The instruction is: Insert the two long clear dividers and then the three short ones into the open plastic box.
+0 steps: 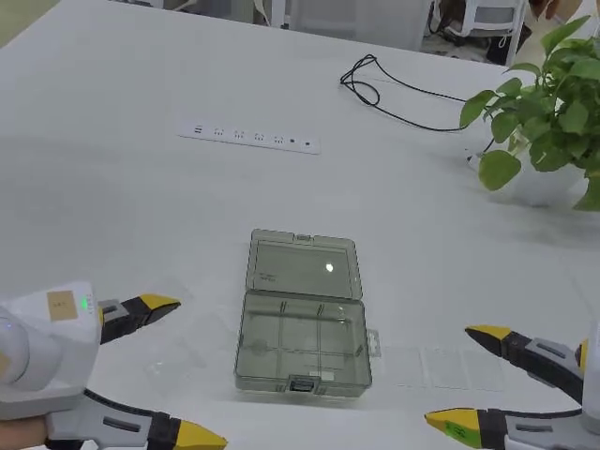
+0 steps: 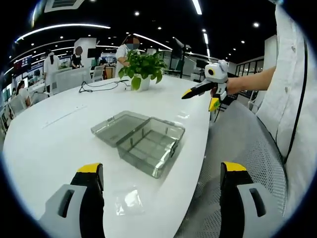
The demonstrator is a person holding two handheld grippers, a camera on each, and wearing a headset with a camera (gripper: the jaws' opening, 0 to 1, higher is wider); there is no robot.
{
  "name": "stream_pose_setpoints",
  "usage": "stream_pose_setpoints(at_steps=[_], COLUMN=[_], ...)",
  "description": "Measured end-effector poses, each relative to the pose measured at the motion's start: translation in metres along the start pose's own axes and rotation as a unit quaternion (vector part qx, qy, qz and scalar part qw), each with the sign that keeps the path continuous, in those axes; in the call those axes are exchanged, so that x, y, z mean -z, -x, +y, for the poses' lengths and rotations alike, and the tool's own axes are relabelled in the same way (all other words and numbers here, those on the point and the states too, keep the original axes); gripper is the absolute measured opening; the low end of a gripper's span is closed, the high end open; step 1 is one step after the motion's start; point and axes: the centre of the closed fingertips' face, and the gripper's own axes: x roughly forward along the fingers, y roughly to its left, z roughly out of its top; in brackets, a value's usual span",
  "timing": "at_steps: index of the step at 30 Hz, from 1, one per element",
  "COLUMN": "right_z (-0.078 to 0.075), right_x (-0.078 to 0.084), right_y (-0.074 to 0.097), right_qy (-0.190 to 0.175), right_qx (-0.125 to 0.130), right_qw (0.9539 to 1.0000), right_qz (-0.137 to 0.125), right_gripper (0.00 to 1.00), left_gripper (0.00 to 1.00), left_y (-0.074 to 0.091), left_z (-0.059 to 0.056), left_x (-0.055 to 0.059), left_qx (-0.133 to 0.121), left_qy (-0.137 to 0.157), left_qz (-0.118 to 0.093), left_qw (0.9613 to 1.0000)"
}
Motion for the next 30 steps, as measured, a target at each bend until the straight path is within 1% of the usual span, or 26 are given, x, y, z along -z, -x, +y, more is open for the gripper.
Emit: stream_pose_setpoints(at_steps=[20, 30], right_z=[0.0021, 0.0030], right_x=[0.0006, 0.0014], right_y=[0.0007, 0.0003], right_qy=[0.000, 0.000], right_qx=[-0.001, -0.004], right_qw=[1.0000, 1.0000], right_qz=[0.000, 0.002], right_gripper=[0.82, 0.82], left_gripper=[1.00, 1.00], left_y=[0.0005, -0.0013], left_z=[-0.0028, -0.0029], left_x=[0.0022, 0.0006], left_qx=[0.002, 0.005], left_qy=[0.001, 0.001], left_qz=[0.004, 0.006], left_qw=[1.0000, 1.0000])
